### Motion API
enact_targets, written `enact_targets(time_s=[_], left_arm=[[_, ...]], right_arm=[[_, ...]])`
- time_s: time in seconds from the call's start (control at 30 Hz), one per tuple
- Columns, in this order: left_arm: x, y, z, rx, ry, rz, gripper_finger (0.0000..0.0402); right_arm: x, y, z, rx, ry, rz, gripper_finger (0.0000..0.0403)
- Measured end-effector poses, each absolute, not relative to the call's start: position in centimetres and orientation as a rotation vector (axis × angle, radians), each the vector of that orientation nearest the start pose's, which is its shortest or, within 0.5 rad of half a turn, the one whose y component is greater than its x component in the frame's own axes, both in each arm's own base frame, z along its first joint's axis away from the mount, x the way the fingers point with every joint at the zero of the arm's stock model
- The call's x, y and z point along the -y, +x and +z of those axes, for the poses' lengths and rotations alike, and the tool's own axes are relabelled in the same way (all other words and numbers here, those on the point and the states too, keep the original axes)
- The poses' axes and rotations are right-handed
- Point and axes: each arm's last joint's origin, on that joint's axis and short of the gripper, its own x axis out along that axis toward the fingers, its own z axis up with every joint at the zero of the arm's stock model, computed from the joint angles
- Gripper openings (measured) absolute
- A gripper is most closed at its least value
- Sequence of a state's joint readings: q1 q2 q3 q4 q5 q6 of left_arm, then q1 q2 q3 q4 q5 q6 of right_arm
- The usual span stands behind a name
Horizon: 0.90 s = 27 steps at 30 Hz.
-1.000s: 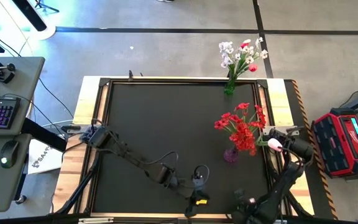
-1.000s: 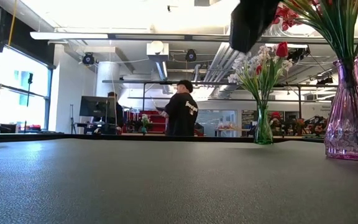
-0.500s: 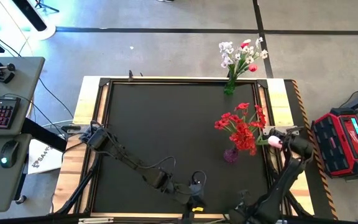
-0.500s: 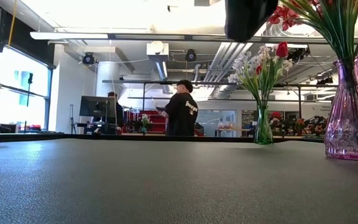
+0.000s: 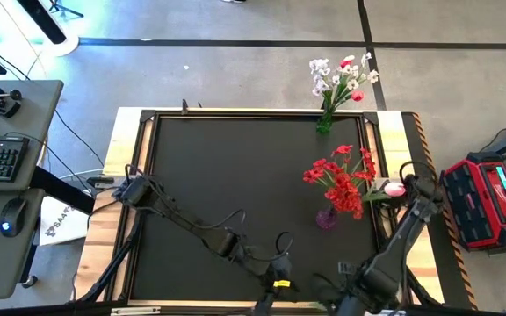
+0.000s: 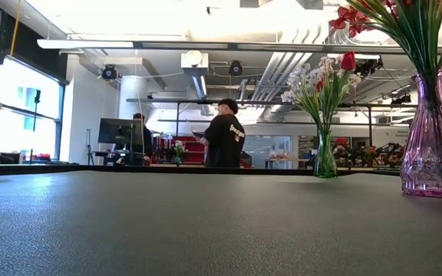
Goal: Sort flowers into vase by color
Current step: Put the pink tulip into the violet vase
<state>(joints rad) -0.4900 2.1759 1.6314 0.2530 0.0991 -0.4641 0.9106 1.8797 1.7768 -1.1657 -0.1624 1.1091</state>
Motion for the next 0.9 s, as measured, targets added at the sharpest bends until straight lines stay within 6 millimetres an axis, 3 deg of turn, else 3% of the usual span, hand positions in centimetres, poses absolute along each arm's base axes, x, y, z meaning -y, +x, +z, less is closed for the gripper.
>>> enact_targets(time_s=[0.4, 0.53, 0.67, 0.77, 0.9], left_arm=[[24.0, 44.2, 21.6, -0.426, -0.337, -0.544, 0.0125], [24.0, 44.1, 21.3, -0.451, -0.328, -0.523, 0.0101], [24.0, 44.1, 21.3, -0.455, -0.327, -0.527, 0.0051], [23.7, 44.2, 21.3, -0.458, -0.331, -0.539, 0.0009], [23.5, 44.4, 21.4, -0.451, -0.322, -0.538, 0.0004]], right_arm=[[-28.0, 26.2, 33.4, -1.532, 0.703, 0.093, 0.0001], [-27.7, 26.6, 33.7, -1.53, 0.726, 0.097, 0.0001], [-27.4, 26.7, 33.6, -1.527, 0.743, 0.043, 0.0003], [-27.4, 26.6, 33.7, -1.507, 0.764, -0.005, 0.0027], [-26.7, 25.9, 35.0, -1.438, 0.813, -0.06, 0.0089]])
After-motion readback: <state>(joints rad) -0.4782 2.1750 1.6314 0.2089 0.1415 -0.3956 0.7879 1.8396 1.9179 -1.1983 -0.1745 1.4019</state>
